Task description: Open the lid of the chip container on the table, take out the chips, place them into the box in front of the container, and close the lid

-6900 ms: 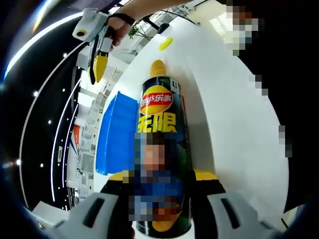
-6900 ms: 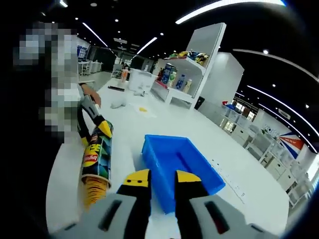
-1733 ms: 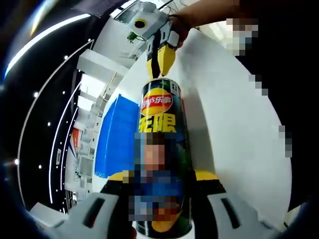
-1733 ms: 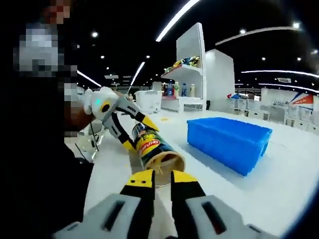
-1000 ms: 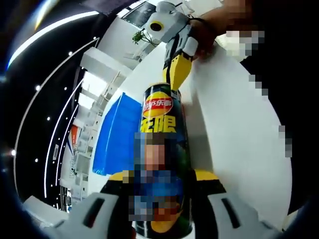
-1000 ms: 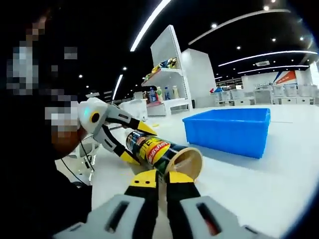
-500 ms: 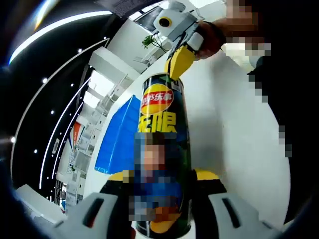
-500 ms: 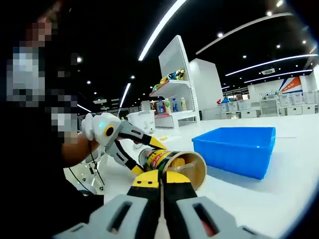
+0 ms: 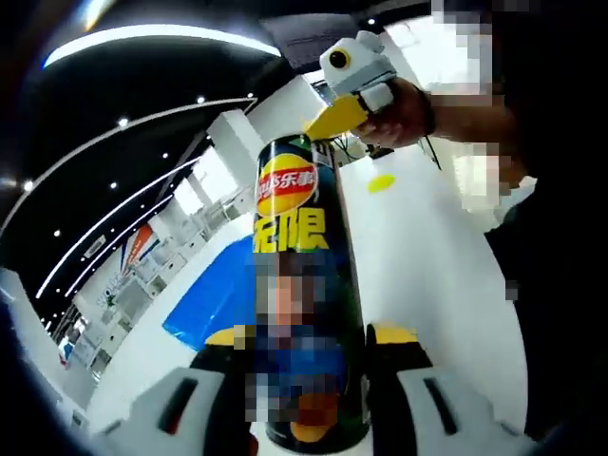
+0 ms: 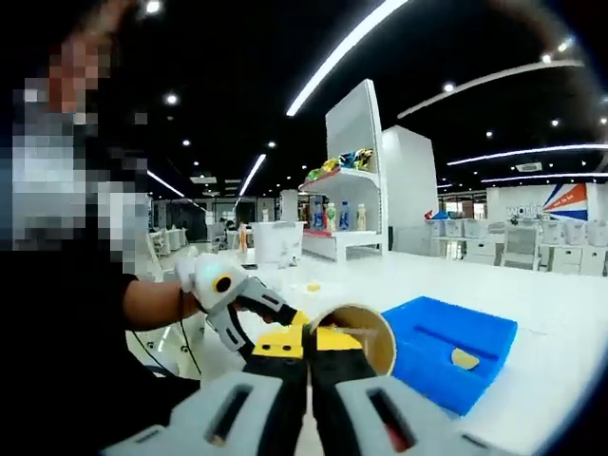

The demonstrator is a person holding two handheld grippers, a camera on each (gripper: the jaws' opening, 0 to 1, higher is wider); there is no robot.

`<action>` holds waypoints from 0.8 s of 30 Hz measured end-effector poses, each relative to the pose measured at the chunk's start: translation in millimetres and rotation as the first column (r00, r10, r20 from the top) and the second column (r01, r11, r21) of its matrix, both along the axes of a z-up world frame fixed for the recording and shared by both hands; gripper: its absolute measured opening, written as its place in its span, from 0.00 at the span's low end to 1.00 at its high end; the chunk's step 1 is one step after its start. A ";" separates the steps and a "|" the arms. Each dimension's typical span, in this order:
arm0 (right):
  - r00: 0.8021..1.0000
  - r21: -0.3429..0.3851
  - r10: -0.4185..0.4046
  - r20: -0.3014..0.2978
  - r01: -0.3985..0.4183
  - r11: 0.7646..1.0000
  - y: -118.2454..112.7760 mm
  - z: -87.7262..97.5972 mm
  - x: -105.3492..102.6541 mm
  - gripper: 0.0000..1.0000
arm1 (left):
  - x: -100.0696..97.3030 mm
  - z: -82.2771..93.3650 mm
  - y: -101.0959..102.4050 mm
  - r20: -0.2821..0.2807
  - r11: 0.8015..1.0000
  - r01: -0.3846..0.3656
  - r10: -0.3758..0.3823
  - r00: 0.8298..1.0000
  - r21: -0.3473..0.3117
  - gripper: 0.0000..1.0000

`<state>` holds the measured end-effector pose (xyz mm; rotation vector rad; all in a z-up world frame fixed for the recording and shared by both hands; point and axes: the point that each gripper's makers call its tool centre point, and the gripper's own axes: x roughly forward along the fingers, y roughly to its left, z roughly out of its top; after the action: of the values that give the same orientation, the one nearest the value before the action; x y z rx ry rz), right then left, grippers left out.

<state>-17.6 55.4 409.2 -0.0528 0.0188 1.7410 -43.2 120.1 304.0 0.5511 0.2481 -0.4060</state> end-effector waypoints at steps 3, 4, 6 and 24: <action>0.998 -0.030 0.012 0.057 -0.010 1.000 7.0 10.9 -2.4 0.00 | 4.6 3.5 -1.4 0.033 0.998 -0.005 0.007 0.999 -0.066 0.46; 0.997 -0.041 0.022 0.077 -0.019 0.999 10.4 15.6 -4.8 0.00 | 5.4 3.8 -2.1 0.037 0.996 -0.005 0.008 0.999 -0.084 0.46; 0.994 -0.065 0.038 0.103 -0.032 0.997 16.0 22.0 -8.9 0.00 | 7.7 5.4 -3.1 0.049 0.993 -0.004 0.010 0.999 -0.117 0.46; 0.924 -0.202 0.159 0.348 -0.091 0.975 58.9 30.5 -51.7 0.01 | 14.7 -8.1 -23.7 0.036 0.967 0.022 -0.013 0.999 -0.256 0.45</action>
<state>-69.2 114.4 439.7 -0.5213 -0.0985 1.8303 -28.5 96.4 295.9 0.3060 0.1549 -0.4378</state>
